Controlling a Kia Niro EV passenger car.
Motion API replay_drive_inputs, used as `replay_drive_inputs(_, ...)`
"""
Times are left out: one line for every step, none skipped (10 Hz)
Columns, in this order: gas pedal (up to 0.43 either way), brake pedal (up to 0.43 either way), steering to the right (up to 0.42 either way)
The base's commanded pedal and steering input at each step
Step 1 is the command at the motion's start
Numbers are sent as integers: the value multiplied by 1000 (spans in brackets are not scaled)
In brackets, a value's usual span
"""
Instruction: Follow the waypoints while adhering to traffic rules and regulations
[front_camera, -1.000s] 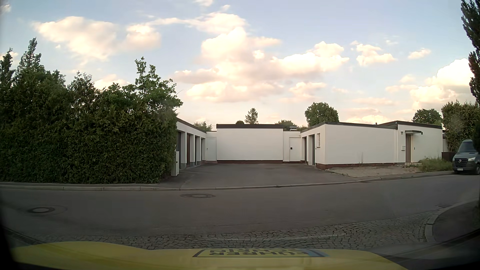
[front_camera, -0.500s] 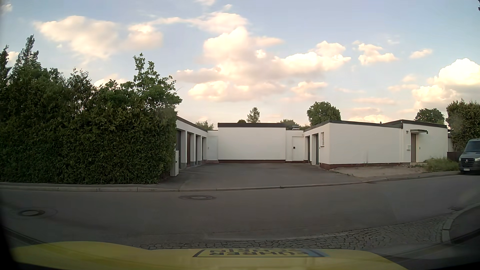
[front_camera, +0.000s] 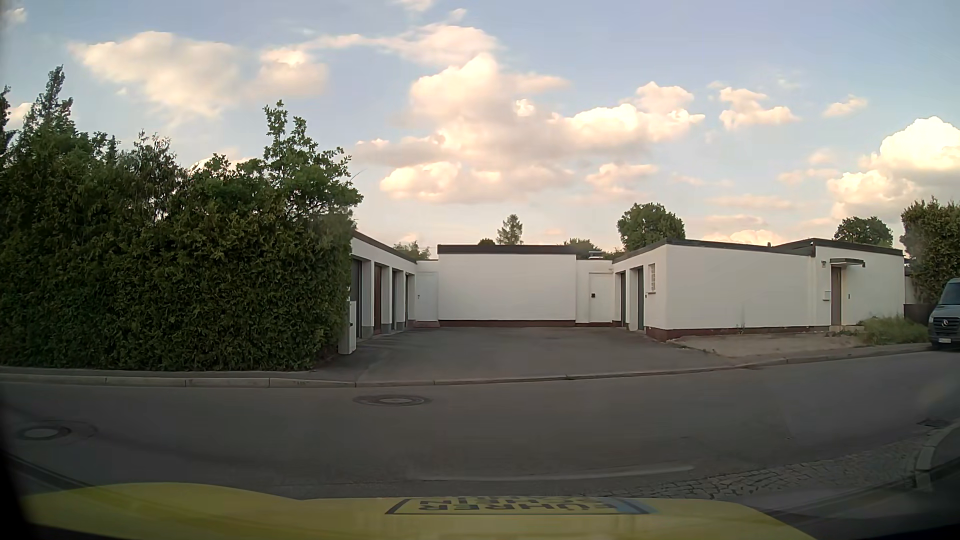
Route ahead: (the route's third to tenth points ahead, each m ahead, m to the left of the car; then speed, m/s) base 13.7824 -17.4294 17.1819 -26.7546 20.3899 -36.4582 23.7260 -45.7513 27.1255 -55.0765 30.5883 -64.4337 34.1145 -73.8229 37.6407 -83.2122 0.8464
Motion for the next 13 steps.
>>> replay_drive_inputs(0, 116, -42)
replay_drive_inputs(0, 79, -42)
replay_drive_inputs(0, 67, -42)
replay_drive_inputs(0, 61, -42)
replay_drive_inputs(0, 55, -42)
replay_drive_inputs(0, 49, -42)
replay_drive_inputs(0, 43, -41)
replay_drive_inputs(0, 43, -42)
replay_drive_inputs(0, 49, -40)
replay_drive_inputs(0, 61, -40)
replay_drive_inputs(0, 73, -39)
replay_drive_inputs(0, 85, -39)
replay_drive_inputs(0, 98, -32)
